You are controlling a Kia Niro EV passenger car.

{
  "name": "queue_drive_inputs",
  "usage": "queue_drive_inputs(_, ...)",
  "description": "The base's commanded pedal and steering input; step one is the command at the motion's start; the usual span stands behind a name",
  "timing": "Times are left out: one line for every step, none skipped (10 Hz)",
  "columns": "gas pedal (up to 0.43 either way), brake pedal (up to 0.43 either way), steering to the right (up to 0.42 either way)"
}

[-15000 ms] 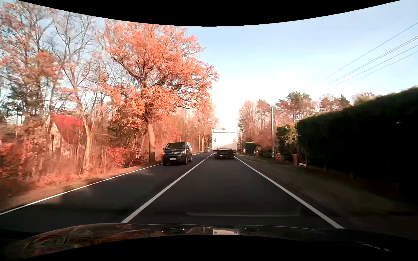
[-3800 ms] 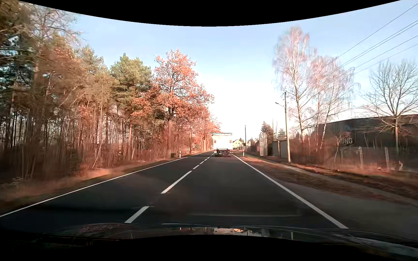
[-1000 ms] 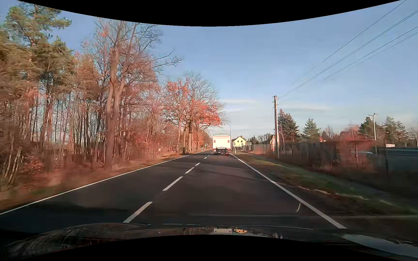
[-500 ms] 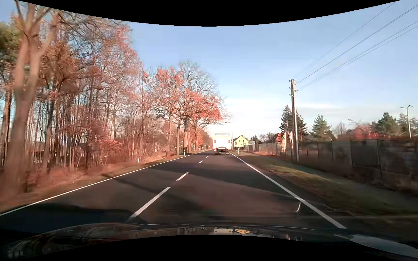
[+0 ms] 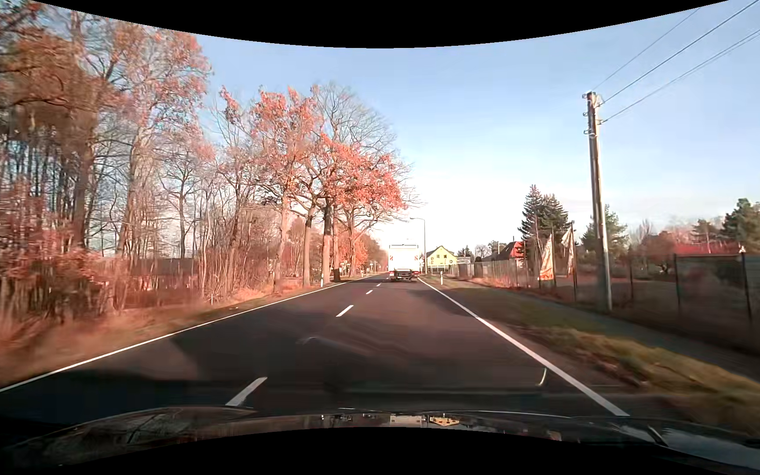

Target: Follow the waypoints while adhering to traffic rules and regulations

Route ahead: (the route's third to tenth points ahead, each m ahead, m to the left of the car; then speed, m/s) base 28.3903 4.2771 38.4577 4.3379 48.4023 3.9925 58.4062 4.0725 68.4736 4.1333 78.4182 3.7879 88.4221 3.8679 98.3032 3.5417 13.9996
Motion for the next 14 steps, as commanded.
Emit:
queue_drive_inputs(0.110,0.000,-0.003)
queue_drive_inputs(0.110,0.000,-0.003)
queue_drive_inputs(0.118,0.000,-0.003)
queue_drive_inputs(0.118,0.000,-0.002)
queue_drive_inputs(0.118,0.000,-0.002)
queue_drive_inputs(0.118,0.000,-0.002)
queue_drive_inputs(0.118,0.000,-0.002)
queue_drive_inputs(0.118,0.000,-0.002)
queue_drive_inputs(0.118,0.000,-0.002)
queue_drive_inputs(0.118,0.000,-0.002)
queue_drive_inputs(0.118,0.000,-0.002)
queue_drive_inputs(0.118,0.000,0.000)
queue_drive_inputs(0.118,0.000,0.000)
queue_drive_inputs(0.118,0.000,0.000)
